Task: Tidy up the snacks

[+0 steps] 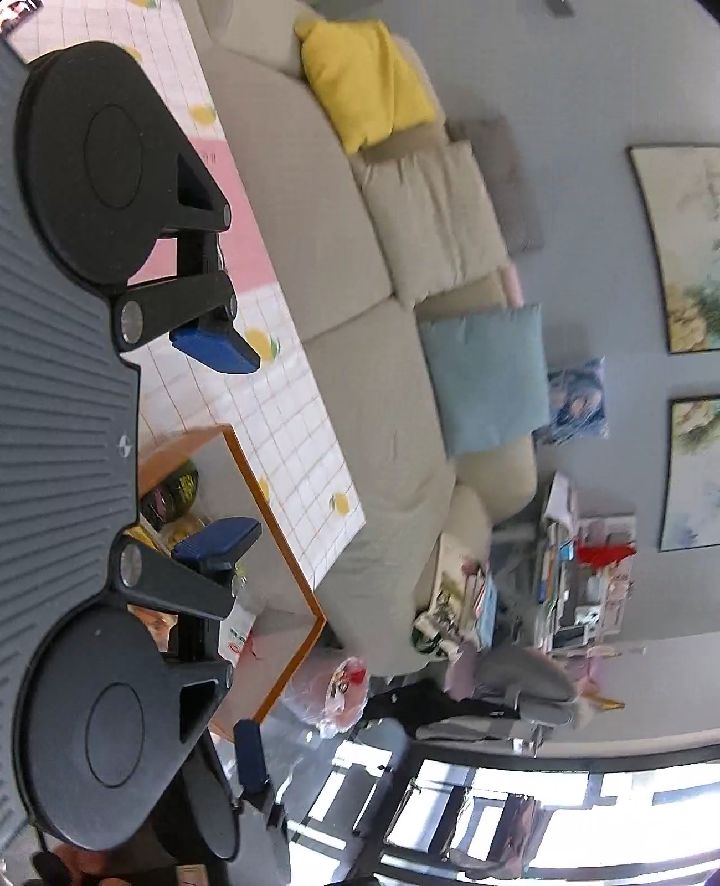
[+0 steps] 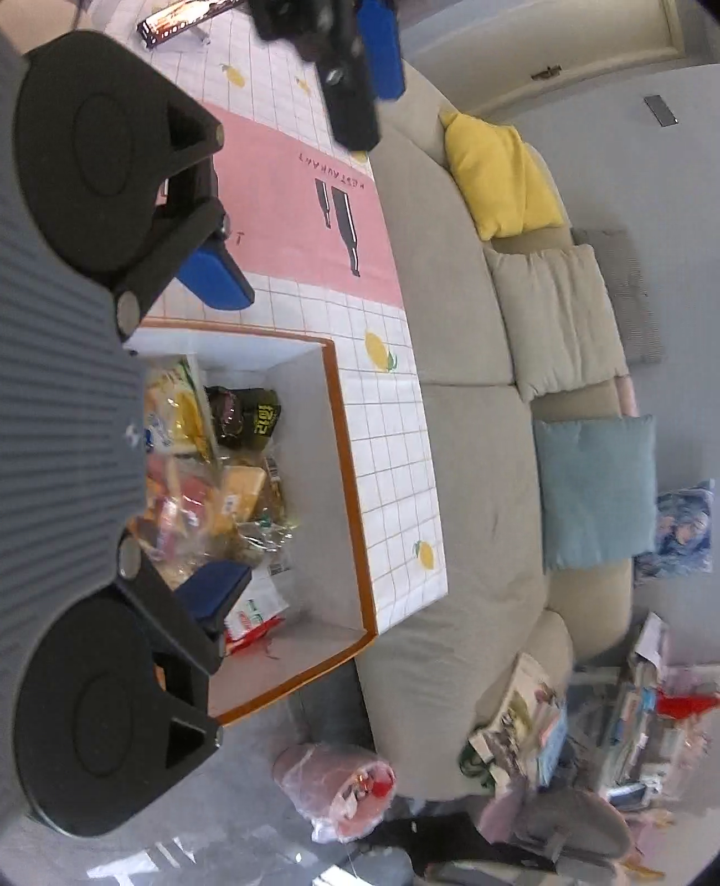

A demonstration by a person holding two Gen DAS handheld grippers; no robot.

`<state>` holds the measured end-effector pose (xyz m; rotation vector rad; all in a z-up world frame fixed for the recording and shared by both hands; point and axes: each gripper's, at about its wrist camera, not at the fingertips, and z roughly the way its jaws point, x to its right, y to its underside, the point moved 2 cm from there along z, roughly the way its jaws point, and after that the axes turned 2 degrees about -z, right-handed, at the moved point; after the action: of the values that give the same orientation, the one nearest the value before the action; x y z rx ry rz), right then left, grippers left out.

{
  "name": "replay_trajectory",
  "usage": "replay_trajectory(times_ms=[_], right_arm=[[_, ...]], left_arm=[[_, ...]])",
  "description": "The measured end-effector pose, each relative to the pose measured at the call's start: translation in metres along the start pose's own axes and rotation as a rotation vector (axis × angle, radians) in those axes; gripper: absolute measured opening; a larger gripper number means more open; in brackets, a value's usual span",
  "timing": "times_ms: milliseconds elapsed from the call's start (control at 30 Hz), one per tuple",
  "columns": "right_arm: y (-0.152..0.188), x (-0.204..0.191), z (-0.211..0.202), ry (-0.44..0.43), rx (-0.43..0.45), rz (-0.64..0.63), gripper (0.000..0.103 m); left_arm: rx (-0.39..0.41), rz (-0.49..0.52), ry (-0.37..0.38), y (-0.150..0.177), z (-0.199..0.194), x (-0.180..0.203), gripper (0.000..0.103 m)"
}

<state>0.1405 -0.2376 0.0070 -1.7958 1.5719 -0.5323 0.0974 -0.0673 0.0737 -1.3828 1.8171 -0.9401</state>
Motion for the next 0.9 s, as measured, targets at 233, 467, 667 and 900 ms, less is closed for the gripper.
replay_trajectory(times_ms=[233,467,667,900], right_arm=[[0.037,-0.035,-0.035,0.079,0.110,0.045,0.095],[0.059,-0.042,-0.041,0.161,0.151,0.104,0.095],[0.082,-0.042,-0.022,0.204,0.090,0.110,0.095],[0.097,-0.041,0.000,0.225,0.029,0.099,0.095]], left_arm=[[-0.031,0.097,-0.092,0.037,-0.010,0.008,0.075],[-0.120,-0.034,-0.015,0.066,0.003,-0.004,0.074],[-0.193,-0.073,-0.019,0.087,0.018,-0.009,0.074],[-0.260,-0.065,-0.033,0.108,0.035,-0.009,0.074]])
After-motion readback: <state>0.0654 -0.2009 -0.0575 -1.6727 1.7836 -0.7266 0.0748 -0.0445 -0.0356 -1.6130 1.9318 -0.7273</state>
